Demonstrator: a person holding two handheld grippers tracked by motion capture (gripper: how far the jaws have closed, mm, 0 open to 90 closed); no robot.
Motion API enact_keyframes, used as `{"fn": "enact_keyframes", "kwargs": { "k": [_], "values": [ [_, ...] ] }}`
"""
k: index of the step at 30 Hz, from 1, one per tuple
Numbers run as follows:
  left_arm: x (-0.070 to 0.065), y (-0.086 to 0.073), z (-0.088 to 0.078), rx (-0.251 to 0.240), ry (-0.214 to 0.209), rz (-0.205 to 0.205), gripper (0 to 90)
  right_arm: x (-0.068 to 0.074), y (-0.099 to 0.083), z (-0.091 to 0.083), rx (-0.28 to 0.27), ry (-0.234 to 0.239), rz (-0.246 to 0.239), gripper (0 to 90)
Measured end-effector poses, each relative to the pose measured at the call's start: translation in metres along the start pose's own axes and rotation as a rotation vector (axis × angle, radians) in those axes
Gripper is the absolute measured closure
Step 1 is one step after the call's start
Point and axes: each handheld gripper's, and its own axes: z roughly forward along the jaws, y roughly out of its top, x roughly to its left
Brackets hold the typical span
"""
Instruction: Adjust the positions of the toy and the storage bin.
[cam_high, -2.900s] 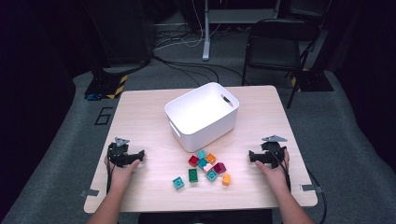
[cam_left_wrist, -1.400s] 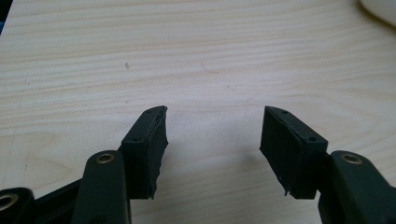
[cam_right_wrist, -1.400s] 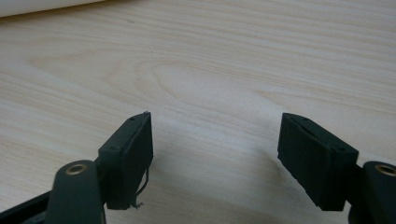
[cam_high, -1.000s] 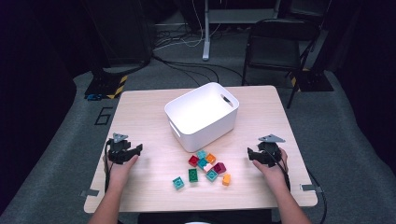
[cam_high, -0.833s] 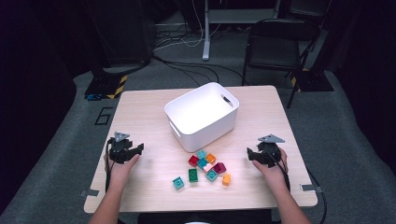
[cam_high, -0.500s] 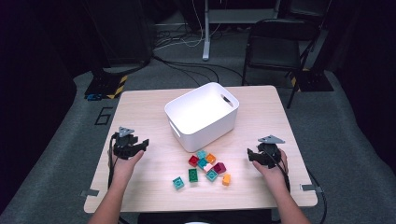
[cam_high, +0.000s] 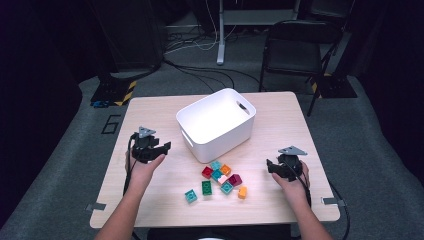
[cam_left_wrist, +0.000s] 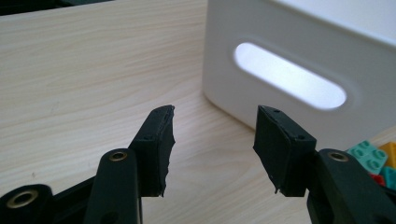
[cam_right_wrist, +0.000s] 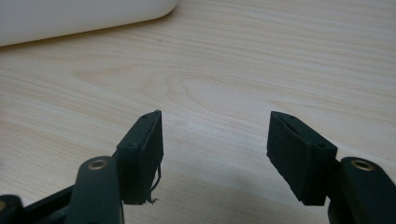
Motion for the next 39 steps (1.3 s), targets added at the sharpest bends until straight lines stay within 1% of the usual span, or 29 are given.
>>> {"fn": "enact_keyframes", "kwargs": {
  "k": [4,5,6,7,8,10,11,15,17,22,24,25,27,28,29,30,32,33,35,39],
  "values": [
    [-0.01,0.012,-0.001,-0.009,-0.021,0.013,47.0,-0.001,0.0,-0.001,0.001,0.003,0.008,35.3],
    [-0.013,0.017,-0.001,-0.016,-0.03,0.015,46.8,-0.001,-0.001,0.0,0.001,0.004,0.007,35.3],
    [-0.013,0.017,-0.001,-0.016,-0.03,0.015,46.6,-0.001,-0.001,0.0,0.001,0.004,0.007,35.3],
    [-0.016,0.021,-0.001,-0.016,-0.035,0.019,46.6,-0.001,-0.001,0.0,0.001,0.005,0.009,35.3],
    [-0.02,0.026,-0.001,-0.012,-0.04,0.035,46.2,-0.001,-0.001,0.0,0.005,0.008,0.013,35.3],
    [-0.021,0.028,-0.001,-0.014,-0.041,0.039,46.2,-0.001,-0.001,0.0,0.004,0.011,0.013,35.3],
    [-0.023,0.032,-0.001,-0.013,-0.045,0.042,46.2,-0.001,-0.001,0.001,0.002,0.013,0.015,35.4],
    [-0.027,0.04,-0.001,-0.018,-0.059,0.03,46.0,-0.001,-0.001,0.001,0.003,0.015,0.018,35.7],
    [-0.031,0.044,0.0,-0.029,-0.071,0.014,46.0,-0.001,-0.001,0.001,0.004,0.015,0.016,35.7],
    [-0.04,0.054,0.002,-0.032,-0.08,0.015,44.0,0.0,-0.002,0.001,0.004,0.022,0.015,35.6],
    [-0.044,0.057,0.004,-0.023,-0.079,0.027,42.7,0.0,-0.001,0.0,-0.001,0.027,0.016,35.6],
    [-0.046,0.058,0.005,-0.023,-0.078,0.028,42.0,0.0,-0.001,0.0,-0.004,0.032,0.016,35.6],
    [-0.05,0.059,0.011,-0.001,-0.075,0.036,41.7,-0.001,-0.001,0.0,-0.004,0.032,0.017,35.6],
    [-0.05,0.059,0.011,-0.001,-0.075,0.036,41.6,-0.001,-0.001,0.0,-0.004,0.032,0.017,35.6],
    [-0.051,0.059,0.014,0.012,-0.076,0.036,41.6,-0.001,-0.001,0.0,-0.005,0.032,0.015,35.6],
    [-0.052,0.058,0.016,0.011,-0.076,0.027,41.6,-0.001,-0.002,0.0,-0.003,0.032,0.015,35.6],
    [-0.052,0.056,0.018,0.017,-0.063,0.023,41.6,-0.001,-0.002,0.001,-0.001,0.033,0.016,35.6],
    [-0.052,0.054,0.02,0.014,-0.062,0.011,41.2,-0.001,-0.002,0.0,-0.004,0.035,0.016,35.6],
    [-0.053,0.052,0.023,0.013,-0.063,0.006,41.3,-0.001,-0.002,0.0,-0.005,0.037,0.019,35.6],
    [-0.056,0.051,0.026,0.022,-0.065,0.015,40.5,0.001,-0.001,-0.001,-0.016,0.046,0.017,35.6]
  ]
}}
